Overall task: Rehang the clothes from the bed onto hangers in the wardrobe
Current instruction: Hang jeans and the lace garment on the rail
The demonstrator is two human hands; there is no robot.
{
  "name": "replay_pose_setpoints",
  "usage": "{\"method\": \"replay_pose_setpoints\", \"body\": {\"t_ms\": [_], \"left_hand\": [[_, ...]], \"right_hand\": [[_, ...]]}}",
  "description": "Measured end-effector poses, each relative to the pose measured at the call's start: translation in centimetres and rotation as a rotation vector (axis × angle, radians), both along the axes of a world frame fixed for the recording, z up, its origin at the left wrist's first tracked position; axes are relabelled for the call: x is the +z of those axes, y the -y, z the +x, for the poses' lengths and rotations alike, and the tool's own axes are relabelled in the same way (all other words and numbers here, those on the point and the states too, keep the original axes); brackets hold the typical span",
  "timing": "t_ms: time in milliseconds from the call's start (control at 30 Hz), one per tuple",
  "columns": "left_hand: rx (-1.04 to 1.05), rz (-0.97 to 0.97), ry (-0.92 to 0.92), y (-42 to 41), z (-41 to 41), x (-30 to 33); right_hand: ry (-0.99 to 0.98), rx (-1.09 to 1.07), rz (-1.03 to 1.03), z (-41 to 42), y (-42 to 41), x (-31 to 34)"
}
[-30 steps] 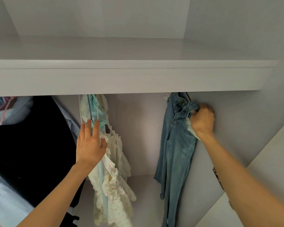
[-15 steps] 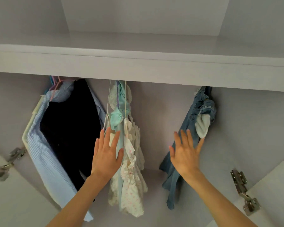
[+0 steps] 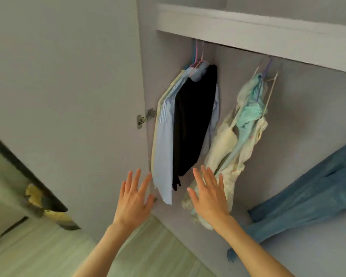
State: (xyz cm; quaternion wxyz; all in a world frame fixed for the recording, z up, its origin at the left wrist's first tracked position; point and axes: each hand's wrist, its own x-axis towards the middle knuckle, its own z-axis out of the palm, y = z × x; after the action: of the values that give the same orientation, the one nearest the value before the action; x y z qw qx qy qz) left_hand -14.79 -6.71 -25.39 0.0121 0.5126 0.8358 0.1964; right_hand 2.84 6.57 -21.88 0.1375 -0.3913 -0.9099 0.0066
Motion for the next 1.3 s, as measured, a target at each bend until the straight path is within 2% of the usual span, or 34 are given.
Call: {"method": "replay_pose_setpoints", "body": {"t_ms": [133,300,433,633,767,933,1067,1167,1300], "left_hand": [[0.214,-0.072,-0.018,10.9,-1.5,-1.0],[0.478,-0.126,0.035,24.4,0.5,-1.0],[0.818,-0.179,0.113,35.0,3.2,-1.4],[1.338,-0.164,0.175,47.1,9.7,-0.3],[1.639,-0.124,0.258,51.8,15.6,-0.9],[1.974,-0.027,0.378,52.9,23.3,-2.1],[2.151,-0.046,0.434,54.4,28.5,-2.9],[2.246,0.011,0.46,56.4,32.0,-3.7],[2.302,0.066,0.614,61.1,35.0,-6.1]], "right_hand": [[0.026,0.217,-0.092,-4.4,7.3,-0.8],[0.055,0.475,-0.148,-9.3,16.9,-1.8],[0.092,0.838,-0.225,-13.6,26.4,-2.0],[0.097,1.35,-0.15,-18.0,42.0,-1.5],[0.162,1.685,-0.191,-16.4,50.1,-1.7],[0.249,1.999,-0.159,-12.3,57.0,-3.5],[0.322,2.176,-0.181,-8.6,61.4,-4.7],[0.41,2.273,-0.197,-6.1,65.0,-5.3],[0.54,2.307,-0.167,-4.1,70.7,-6.9]]}}
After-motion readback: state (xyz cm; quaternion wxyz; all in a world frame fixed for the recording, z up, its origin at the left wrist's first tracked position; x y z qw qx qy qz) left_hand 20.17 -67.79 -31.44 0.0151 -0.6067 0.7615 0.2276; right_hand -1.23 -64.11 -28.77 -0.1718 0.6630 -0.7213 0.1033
